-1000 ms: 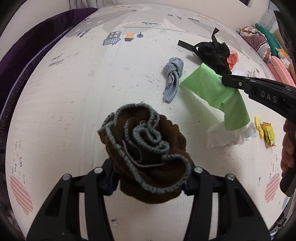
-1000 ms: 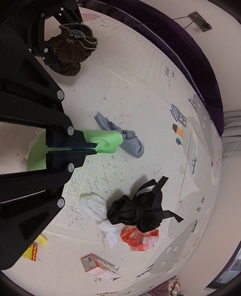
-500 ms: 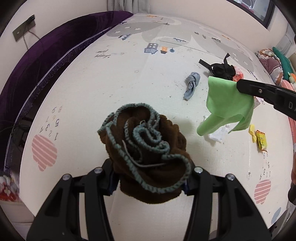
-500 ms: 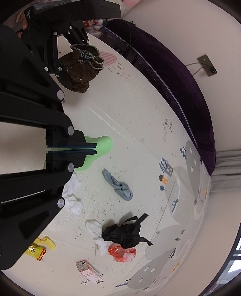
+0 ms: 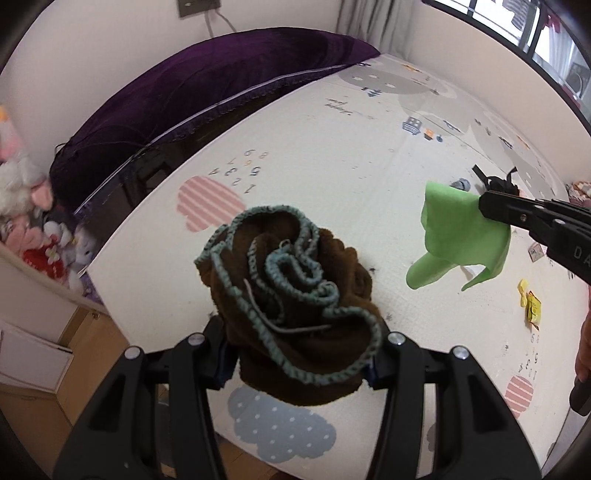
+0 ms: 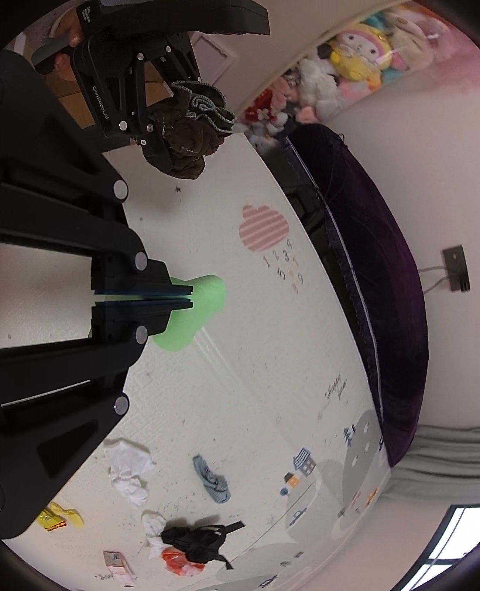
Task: Collect trash
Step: 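Carry both cloths to the grey bin and open both tools to drop them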
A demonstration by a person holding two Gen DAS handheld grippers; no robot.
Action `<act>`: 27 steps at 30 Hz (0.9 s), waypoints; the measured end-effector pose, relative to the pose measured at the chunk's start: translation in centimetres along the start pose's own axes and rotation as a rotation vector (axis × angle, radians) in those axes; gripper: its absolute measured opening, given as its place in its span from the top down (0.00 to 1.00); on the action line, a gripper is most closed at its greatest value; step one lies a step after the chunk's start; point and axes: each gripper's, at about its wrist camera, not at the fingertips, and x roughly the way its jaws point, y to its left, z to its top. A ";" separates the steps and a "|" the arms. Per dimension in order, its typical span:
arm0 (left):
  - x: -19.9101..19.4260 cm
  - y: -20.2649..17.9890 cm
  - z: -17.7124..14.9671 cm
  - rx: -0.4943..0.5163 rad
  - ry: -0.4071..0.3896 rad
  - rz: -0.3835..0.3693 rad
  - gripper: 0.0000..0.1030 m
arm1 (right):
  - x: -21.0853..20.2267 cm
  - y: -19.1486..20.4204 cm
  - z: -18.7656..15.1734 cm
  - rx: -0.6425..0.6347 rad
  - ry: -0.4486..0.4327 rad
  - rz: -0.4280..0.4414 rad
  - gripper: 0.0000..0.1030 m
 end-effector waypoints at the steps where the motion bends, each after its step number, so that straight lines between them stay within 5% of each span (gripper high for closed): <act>1: -0.9 1.3 -0.8 -0.025 -0.006 0.013 0.50 | 0.0 1.6 0.1 -0.026 -0.002 0.012 0.99; 16: -13.0 19.3 -16.9 -0.405 -0.038 0.283 0.50 | 0.0 28.1 -4.7 -0.398 0.067 0.311 0.99; 27: -15.4 25.8 -28.2 -0.675 -0.021 0.406 0.50 | 5.9 42.5 -11.6 -0.661 0.222 0.518 0.99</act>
